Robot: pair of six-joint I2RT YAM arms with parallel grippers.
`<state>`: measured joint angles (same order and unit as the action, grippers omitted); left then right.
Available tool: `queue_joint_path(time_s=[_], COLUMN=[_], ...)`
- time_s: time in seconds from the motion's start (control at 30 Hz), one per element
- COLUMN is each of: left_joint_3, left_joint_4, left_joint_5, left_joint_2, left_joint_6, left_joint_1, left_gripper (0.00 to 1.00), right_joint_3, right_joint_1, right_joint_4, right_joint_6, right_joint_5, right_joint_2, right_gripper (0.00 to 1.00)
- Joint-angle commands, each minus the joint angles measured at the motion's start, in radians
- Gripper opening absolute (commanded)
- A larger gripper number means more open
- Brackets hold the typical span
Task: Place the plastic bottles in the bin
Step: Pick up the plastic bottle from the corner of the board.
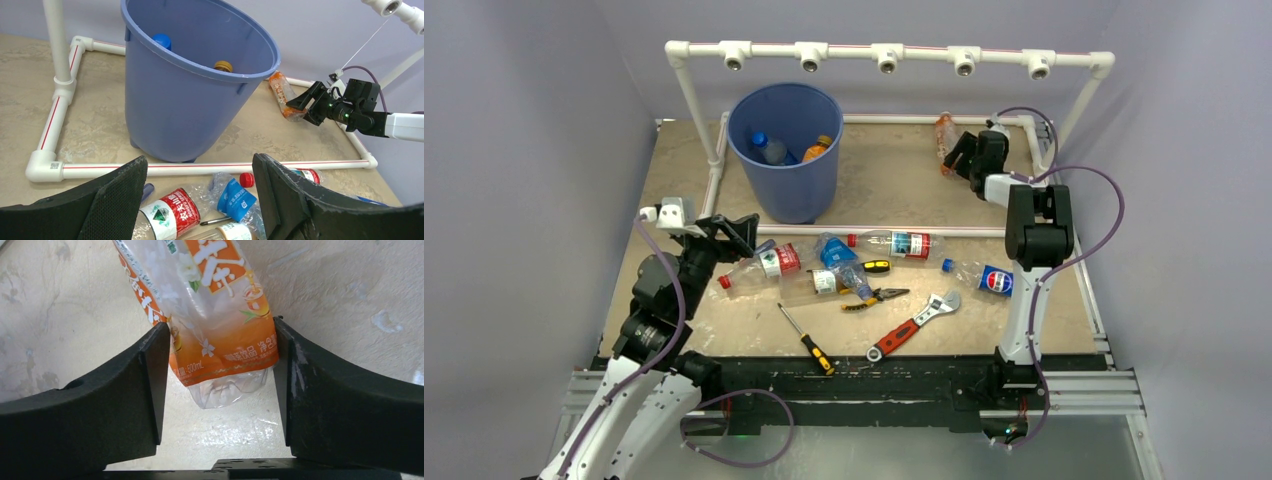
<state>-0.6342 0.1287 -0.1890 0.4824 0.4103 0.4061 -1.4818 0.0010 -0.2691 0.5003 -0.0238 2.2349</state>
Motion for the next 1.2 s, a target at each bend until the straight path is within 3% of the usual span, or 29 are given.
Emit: queue_joint_path(time_s=[0.0,0.2,0.33,0.8,0.97,1.17], left_joint_3=[-0.017,-0.015,-0.015,-0.012,-0.012,-0.009], left_joint_4=[-0.021,-0.023,-0.021,-0.028,-0.025,-0.033], left_joint_5=[0.012,0.014,0.013,0.01,0.002,0.004], left_joint_2=[0.008,0.007,0.004,-0.007,-0.011,-0.012], left_joint_6=[0.018,0.019,0.019,0.022,0.019,0.02], left_joint_1=[-0.006,-0.007,-0.007,-0.007,-0.006,-0.004], left_gripper=[0.75,0.75,0.75,0.75,0.74,0.74], right_joint_3=[0.032,0.108,0.169,0.49,0.652,0.872], right_joint_1=[0.007,0.007,0.007,0.084,0.204,0.309], right_joint_4=[-0.037,-0.077,-0.123,-0.255,-0.204,-0.133], right_joint_6=[-0.012,-0.017,-0.008,0.15,0.141,0.171], right_joint_5=[0.062,0.079,0.088,0.124,0.004,0.002], right_joint_2=[-0.053,-0.116,-0.176,-0.49,-0.684,-1.003], right_gripper=[0.66,0.44,0.36,0.26,0.22,0.12])
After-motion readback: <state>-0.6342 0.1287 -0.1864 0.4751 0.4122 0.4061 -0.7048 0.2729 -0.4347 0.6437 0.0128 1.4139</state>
